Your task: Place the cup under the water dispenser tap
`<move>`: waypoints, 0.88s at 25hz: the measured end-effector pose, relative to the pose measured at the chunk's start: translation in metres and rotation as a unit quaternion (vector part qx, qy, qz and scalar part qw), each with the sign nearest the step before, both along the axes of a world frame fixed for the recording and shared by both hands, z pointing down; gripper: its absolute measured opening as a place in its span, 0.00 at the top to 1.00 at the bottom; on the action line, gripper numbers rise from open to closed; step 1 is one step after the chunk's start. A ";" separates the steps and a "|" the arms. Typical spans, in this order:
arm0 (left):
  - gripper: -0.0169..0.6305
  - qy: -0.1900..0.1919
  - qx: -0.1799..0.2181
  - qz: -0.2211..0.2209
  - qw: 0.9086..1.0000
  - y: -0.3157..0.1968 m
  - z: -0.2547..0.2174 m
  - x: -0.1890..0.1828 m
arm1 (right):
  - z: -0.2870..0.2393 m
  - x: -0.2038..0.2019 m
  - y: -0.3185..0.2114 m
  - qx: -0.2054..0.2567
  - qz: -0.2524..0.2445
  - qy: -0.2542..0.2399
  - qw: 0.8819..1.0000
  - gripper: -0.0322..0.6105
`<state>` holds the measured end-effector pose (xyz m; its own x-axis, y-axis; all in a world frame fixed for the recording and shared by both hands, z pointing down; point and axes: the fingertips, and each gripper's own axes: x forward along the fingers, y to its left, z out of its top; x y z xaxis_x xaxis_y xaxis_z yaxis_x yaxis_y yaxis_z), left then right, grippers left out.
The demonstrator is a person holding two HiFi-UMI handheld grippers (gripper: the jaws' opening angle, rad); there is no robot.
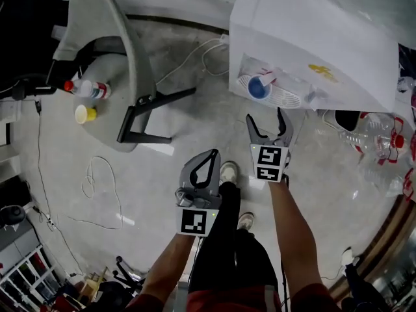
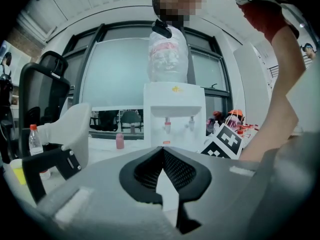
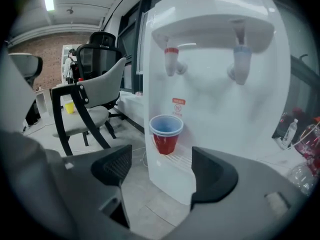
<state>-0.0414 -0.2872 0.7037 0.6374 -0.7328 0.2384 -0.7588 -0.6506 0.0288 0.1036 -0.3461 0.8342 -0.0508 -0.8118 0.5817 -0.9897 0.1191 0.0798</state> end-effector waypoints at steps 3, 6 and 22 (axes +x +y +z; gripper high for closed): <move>0.97 0.012 0.010 -0.009 1.000 0.016 -0.029 0.002 | -0.028 0.000 0.022 0.015 0.001 -0.004 1.000 0.38; 0.97 0.027 0.012 -0.026 0.999 0.036 -0.058 0.002 | -0.059 0.003 0.049 0.027 0.006 -0.011 1.000 0.38; 0.97 0.053 0.106 -0.065 0.991 0.150 -0.261 -0.013 | -0.323 0.035 0.226 0.199 0.054 -0.010 0.979 0.40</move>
<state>-0.0542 -0.1369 0.4423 0.5478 -0.8366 0.0081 -0.8364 -0.5479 -0.0138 0.1386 -0.1205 0.5109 0.0399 -0.9749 0.2191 -0.9965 -0.0227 0.0800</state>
